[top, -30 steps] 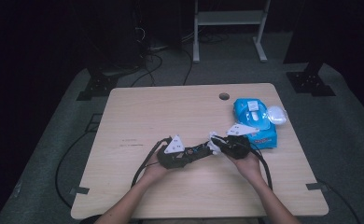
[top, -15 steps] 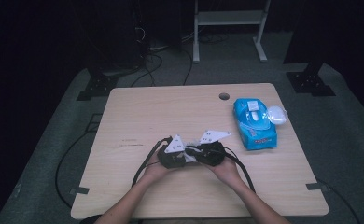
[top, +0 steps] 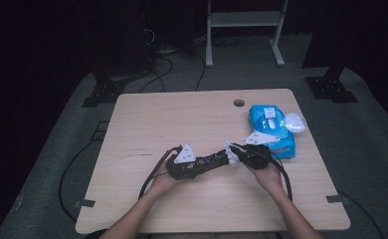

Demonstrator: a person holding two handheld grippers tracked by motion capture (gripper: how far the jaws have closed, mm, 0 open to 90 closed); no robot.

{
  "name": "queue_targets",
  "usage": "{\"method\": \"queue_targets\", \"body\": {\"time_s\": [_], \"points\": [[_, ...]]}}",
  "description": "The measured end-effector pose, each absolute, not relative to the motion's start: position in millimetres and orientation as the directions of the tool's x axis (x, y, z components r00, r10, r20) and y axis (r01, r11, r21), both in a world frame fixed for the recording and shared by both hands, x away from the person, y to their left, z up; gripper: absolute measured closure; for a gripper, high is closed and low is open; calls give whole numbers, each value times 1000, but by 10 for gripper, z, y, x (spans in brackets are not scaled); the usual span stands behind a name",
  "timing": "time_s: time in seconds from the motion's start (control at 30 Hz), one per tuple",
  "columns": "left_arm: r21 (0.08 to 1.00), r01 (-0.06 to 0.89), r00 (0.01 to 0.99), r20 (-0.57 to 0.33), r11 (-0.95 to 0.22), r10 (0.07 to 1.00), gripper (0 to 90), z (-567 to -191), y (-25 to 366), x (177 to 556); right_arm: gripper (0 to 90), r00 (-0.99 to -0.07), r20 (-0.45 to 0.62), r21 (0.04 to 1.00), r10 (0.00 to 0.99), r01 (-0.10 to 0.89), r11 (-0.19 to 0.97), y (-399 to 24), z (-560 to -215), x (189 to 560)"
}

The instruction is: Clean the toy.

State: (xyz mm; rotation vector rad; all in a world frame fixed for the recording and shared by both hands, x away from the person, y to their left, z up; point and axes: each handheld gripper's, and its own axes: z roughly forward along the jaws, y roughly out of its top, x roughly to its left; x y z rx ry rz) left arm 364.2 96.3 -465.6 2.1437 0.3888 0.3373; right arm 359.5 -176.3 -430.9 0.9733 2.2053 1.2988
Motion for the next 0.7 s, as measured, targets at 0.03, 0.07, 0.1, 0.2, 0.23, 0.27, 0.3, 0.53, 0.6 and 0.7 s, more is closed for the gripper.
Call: {"method": "queue_targets", "body": {"time_s": [0.03, 0.07, 0.1, 0.2, 0.23, 0.27, 0.3, 0.53, 0.6, 0.7], "points": [[826, 149, 913, 97, -543, 397, 645, -4658, 961, 3641, 830, -686, 14, 874, 727, 361, 324, -1732, -4310, 3582], [826, 149, 912, 98, -544, 399, 644, -4657, 957, 3638, 829, -704, 21, 878, 710, 352, 323, -1690, -4314, 3571], [826, 149, 912, 98, -543, 399, 644, -4656, 954, 3637, 829, -717, 23, 879, 696, 347, 328, -1644, -4317, 3558], [824, 148, 913, 99, -547, 396, 645, -4650, 970, 3636, 826, -731, -13, 873, 682, 325, 365, -1546, -4321, 3549], [821, 147, 914, 101, -552, 393, 646, -4645, 982, 3638, 826, -727, -17, 872, 686, 325, 366, -1559, -4325, 3560], [819, 148, 915, 100, -554, 392, 645, -4640, 995, 3642, 826, -717, -16, 872, 697, 331, 361, -1589, -4334, 3575], [820, 151, 915, 96, -552, 393, 645, -4639, 1004, 3643, 825, -705, -20, 871, 708, 335, 359, -1636, -4349, 3594], [819, 147, 917, 98, -555, 387, 645, -4638, 991, 3639, 826, -670, 53, 871, 741, 394, 294, -1787, -4357, 3644], [818, 147, 917, 99, -555, 388, 645, -4637, 989, 3640, 823, -695, 43, 876, 718, 371, 307, -1681, -4319, 3608], [818, 145, 917, 101, -557, 387, 644, -4636, 992, 3637, 804, -722, 16, 870, 692, 351, 347, -1583, -4321, 3601]]}}
